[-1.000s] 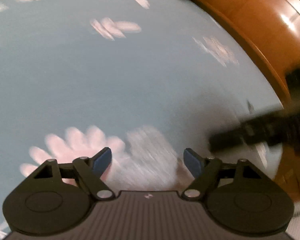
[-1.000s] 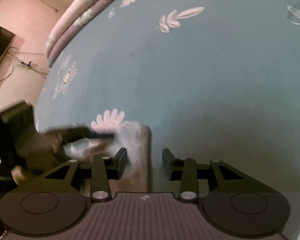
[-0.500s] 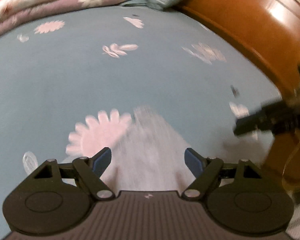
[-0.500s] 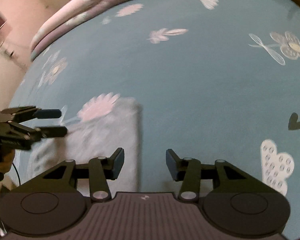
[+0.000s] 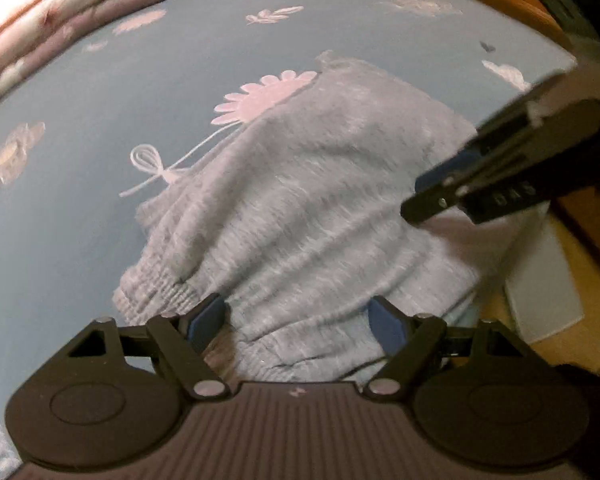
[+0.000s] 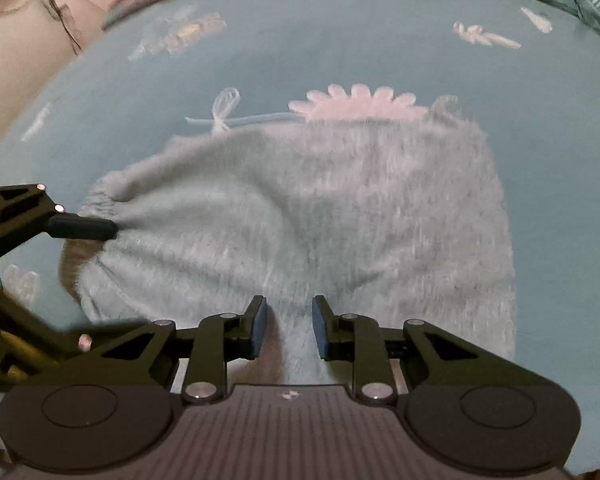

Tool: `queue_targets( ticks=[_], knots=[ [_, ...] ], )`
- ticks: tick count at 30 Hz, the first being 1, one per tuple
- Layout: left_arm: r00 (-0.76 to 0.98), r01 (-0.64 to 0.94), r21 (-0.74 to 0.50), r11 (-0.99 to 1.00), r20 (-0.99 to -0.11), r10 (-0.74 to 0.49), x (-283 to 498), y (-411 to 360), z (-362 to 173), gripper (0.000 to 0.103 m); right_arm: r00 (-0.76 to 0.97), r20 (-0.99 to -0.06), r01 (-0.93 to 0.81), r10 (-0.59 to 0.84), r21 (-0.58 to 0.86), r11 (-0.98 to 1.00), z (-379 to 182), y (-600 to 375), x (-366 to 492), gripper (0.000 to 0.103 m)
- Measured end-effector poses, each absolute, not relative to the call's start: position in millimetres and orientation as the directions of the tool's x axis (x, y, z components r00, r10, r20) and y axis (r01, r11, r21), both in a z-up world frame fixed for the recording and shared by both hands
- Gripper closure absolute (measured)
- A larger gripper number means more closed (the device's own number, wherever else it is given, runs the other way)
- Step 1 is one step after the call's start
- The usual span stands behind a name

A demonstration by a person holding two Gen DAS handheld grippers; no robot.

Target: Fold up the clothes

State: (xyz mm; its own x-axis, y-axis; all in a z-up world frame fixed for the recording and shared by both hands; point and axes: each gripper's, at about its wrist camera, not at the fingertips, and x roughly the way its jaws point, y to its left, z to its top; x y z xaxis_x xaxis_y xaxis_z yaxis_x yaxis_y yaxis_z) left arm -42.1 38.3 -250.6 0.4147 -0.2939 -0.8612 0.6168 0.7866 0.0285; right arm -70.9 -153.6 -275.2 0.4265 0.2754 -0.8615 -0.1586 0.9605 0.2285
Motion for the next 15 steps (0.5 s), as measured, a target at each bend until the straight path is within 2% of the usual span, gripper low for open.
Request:
queue_targets(
  ticks=[7,12,15],
  knots=[
    [0.486,0.510,-0.213,0.833,-0.728,-0.483,-13,70,-196,0.023,0.474,-0.839,-0.139,0.267,0.228,0.964,-233,-167,-86,0.074],
    [0.435,0.494,-0.392,0.777,-0.662,-0.610,32,53,-219,0.023,0.511,-0.831,-0.103,0.222,0.197,0.975,-239,-179,-73,0.074],
    [0.385,0.537,-0.412,0.737,-0.658,-0.648,51,23,-239,0.023,0.471,-0.858,-0.091,0.205,0.184,0.979,-261,-184,-62,0.077]
  ],
)
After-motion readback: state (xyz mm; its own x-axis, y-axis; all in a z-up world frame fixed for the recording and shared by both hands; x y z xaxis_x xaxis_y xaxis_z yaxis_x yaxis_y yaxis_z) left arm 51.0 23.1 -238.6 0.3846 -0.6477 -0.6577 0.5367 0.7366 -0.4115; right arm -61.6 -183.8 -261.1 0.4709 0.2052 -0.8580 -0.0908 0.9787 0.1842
